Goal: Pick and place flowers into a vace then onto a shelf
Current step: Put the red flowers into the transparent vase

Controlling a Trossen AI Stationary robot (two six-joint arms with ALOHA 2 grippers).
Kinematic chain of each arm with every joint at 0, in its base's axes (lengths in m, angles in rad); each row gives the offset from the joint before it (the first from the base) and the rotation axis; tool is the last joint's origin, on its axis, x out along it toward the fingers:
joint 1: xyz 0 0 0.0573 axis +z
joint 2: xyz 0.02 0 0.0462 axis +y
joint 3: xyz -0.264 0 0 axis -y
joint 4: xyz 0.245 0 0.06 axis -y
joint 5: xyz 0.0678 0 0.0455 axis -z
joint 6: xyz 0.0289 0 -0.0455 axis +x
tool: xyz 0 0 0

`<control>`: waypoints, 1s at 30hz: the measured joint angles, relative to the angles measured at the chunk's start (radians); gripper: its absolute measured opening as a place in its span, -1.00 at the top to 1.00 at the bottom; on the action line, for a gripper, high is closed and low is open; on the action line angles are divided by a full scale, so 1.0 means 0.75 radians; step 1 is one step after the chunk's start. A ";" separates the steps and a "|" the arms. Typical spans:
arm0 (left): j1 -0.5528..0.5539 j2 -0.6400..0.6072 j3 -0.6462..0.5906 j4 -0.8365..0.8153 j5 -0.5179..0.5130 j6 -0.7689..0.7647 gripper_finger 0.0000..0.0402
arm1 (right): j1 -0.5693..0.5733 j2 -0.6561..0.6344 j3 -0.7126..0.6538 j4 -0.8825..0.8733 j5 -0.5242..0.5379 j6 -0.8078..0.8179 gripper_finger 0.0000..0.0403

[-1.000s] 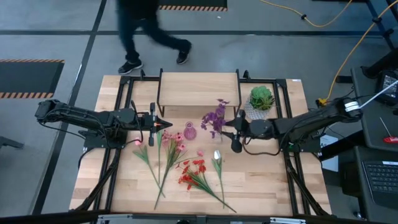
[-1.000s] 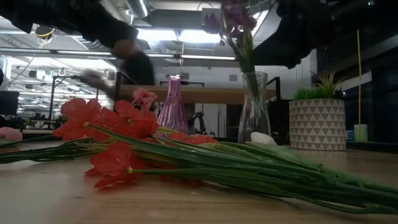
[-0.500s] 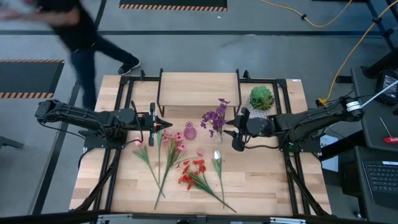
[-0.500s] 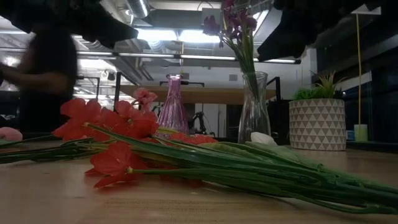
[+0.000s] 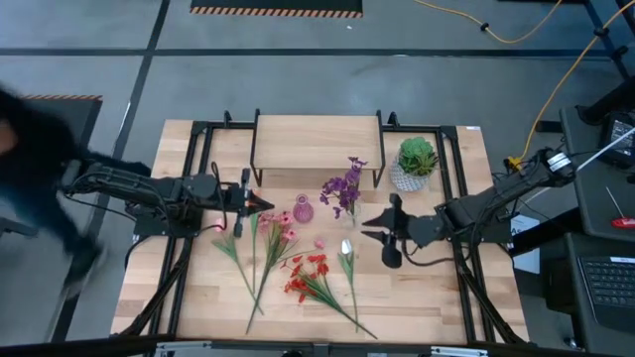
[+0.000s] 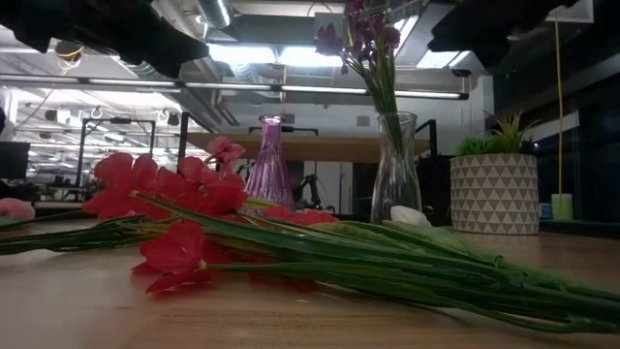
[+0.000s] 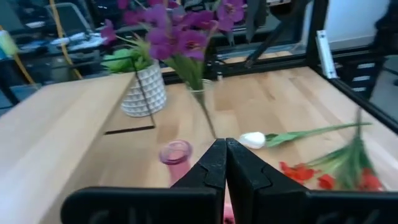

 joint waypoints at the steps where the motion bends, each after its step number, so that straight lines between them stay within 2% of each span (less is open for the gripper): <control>1: -0.022 0.000 0.000 -0.009 -0.002 0.001 0.99 | 0.020 0.009 0.001 0.009 0.000 0.020 0.53; 7: -0.183 0.000 0.000 -0.013 -0.048 -0.054 0.99 | 0.129 0.076 0.001 0.047 0.004 0.114 0.76; 12: -0.351 0.013 0.000 -0.014 -0.249 -0.073 0.99 | 0.198 0.143 0.013 0.085 0.028 0.191 0.96; 16: -0.479 0.064 0.000 -0.010 -0.388 -0.135 0.99 | 0.243 0.220 0.107 0.074 0.033 0.201 0.97; 22: -0.615 0.193 0.000 0.042 -0.522 -0.243 0.99 | 0.287 0.403 0.362 -0.165 0.075 0.230 0.99; 30: -0.678 0.297 0.000 0.135 -0.540 -0.245 0.98 | 0.322 0.632 0.666 -0.536 0.075 0.505 0.97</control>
